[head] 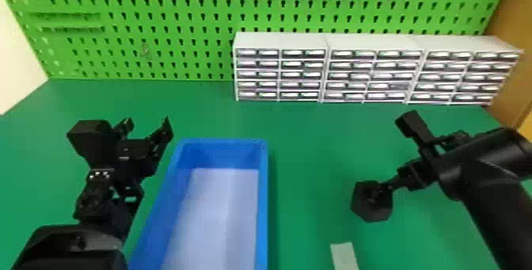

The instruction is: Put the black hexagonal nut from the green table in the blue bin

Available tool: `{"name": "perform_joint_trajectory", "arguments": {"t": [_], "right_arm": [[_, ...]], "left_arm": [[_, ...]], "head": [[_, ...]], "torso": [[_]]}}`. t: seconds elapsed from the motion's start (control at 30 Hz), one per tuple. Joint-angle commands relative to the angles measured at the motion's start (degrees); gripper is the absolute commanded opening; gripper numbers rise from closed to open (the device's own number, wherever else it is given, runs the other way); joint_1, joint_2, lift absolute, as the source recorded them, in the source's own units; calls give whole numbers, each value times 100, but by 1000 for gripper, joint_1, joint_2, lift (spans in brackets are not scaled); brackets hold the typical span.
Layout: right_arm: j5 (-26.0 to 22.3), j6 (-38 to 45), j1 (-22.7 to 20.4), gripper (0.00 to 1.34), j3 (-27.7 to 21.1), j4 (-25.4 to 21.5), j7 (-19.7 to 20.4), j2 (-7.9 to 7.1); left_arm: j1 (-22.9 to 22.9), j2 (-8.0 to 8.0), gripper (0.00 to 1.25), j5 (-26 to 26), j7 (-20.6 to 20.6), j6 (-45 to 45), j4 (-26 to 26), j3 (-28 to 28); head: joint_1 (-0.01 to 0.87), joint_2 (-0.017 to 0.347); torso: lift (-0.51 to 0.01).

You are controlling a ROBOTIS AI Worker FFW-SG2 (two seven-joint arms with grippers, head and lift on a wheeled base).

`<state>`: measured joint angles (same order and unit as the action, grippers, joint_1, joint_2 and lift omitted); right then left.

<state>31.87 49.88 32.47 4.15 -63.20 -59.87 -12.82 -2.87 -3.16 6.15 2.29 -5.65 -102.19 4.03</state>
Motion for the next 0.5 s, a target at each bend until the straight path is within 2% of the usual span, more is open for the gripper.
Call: {"name": "perform_joint_trajectory", "arguments": {"t": [0.0, 0.47], "right_arm": [[-49, -57, 67, 1218, 59, 159, 72, 52], [-102, -136, 128, 1218, 253, 457, 143, 43]], "left_arm": [[6, 0, 785, 0, 0, 11, 23, -17], [41, 0, 785, 0, 0, 46, 41, -8]], "head": [[657, 57], [657, 57]], "torso": [[-95], [-95]]}}
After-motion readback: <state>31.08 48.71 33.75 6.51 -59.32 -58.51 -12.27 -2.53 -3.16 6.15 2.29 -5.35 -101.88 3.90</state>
